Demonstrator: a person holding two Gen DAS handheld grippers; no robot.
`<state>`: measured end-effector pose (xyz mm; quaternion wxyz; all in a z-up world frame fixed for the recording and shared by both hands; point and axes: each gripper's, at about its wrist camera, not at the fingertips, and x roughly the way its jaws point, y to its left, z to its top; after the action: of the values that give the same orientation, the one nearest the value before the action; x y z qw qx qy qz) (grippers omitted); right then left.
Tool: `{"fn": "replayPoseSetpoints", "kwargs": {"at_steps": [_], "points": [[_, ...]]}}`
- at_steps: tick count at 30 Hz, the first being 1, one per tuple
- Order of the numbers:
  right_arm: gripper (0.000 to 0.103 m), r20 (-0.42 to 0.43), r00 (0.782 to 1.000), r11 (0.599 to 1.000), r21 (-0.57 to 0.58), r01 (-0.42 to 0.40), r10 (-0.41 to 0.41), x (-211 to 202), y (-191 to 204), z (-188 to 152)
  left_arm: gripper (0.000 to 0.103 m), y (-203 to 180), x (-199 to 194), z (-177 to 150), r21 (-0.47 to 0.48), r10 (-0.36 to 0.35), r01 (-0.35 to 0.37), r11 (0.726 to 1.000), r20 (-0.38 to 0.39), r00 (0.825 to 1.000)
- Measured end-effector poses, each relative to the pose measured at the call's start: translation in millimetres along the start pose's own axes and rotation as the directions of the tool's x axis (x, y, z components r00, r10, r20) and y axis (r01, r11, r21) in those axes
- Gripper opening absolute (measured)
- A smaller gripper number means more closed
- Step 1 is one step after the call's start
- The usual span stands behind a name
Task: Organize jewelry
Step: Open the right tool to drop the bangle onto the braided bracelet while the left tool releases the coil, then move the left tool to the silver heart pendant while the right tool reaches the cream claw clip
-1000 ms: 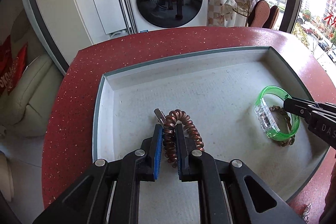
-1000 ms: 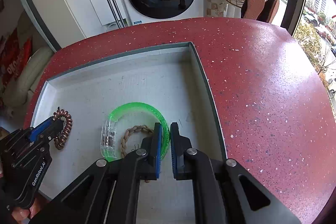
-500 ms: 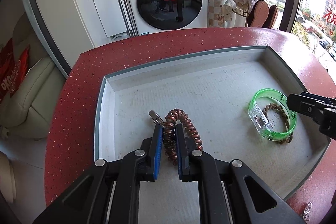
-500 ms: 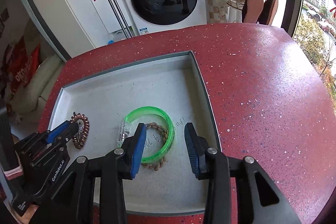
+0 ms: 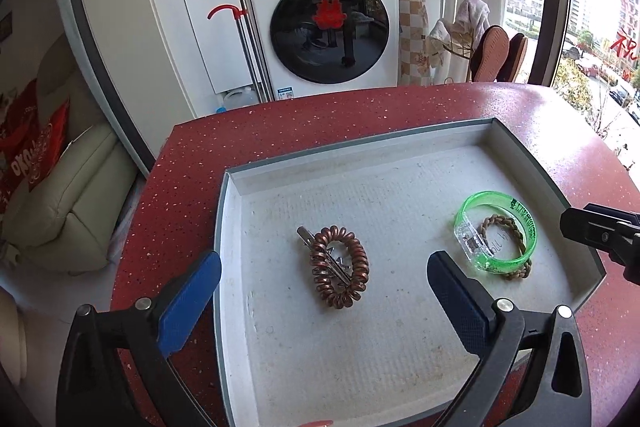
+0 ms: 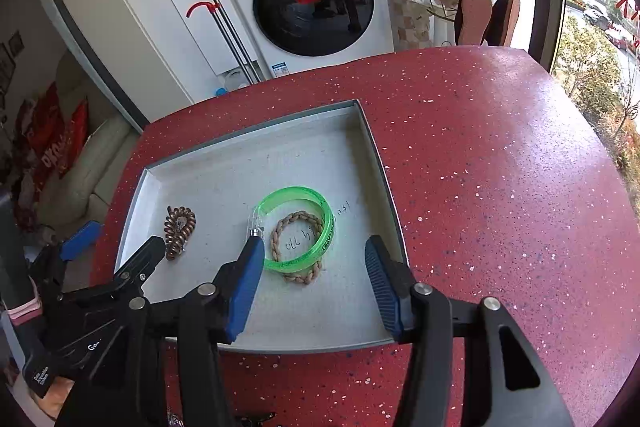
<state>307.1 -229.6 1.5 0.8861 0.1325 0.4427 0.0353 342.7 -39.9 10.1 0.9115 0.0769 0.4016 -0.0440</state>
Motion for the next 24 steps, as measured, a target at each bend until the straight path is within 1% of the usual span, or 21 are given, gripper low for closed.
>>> {"fn": "replayPoseSetpoints", "kwargs": {"at_steps": [1, 2, 4, 9, 14, 17, 20, 22, 24], "points": [[0.067, 0.009, 1.0, 1.0, -0.004, 0.001, -0.001, -5.0, 0.9, -1.8, 0.103, 1.6, -5.4, -1.6, 0.0, 0.005, -0.005, 1.0, 0.01, 1.0], [0.071, 0.02, 1.0, 1.0, -0.007, 0.003, -0.003, -10.4, 1.4, -3.5, 0.103, 2.4, -10.6, -2.6, -0.001, 0.006, -0.006, 1.0, 0.018, 1.0], [0.083, 0.046, 0.999, 1.0, -0.003, 0.003, -0.003, -22.6, 1.6, -8.2, 0.103, 5.7, -22.1, -5.2, -0.003, 0.0, 0.0, 1.0, 0.032, 0.999], [0.084, 0.11, 0.994, 1.0, 0.023, -0.015, 0.012, -52.9, 1.6, -18.7, 0.103, 17.2, -53.7, -14.4, -0.022, -0.032, 0.033, 0.999, 0.062, 0.998], [0.084, 0.134, 0.99, 0.999, 0.011, -0.035, 0.033, -77.4, 7.6, -31.1, 0.103, 25.3, -81.8, -33.3, -0.017, -0.059, 0.061, 0.998, 0.072, 0.996], [0.084, 0.108, 0.993, 0.999, -0.007, -0.051, 0.051, -87.6, 12.2, -40.9, 0.103, 25.0, -96.2, -49.1, 0.002, -0.077, 0.077, 0.997, 0.066, 0.995], [0.084, 0.082, 0.995, 0.999, -0.019, -0.047, 0.048, -96.8, 14.5, -55.5, 0.103, 25.5, -106.1, -67.7, 0.016, -0.086, 0.085, 0.996, 0.056, 0.995], [0.084, 0.071, 0.996, 0.999, -0.024, -0.043, 0.044, -101.9, 14.0, -68.5, 0.103, 26.6, -111.4, -81.0, 0.01, -0.081, 0.081, 0.997, 0.054, 0.995], [0.084, 0.052, 0.998, 0.999, -0.027, -0.04, 0.042, -104.0, 13.2, -81.0, 0.103, 26.9, -115.0, -93.7, 0.01, -0.092, 0.091, 0.996, 0.052, 0.994]]}}
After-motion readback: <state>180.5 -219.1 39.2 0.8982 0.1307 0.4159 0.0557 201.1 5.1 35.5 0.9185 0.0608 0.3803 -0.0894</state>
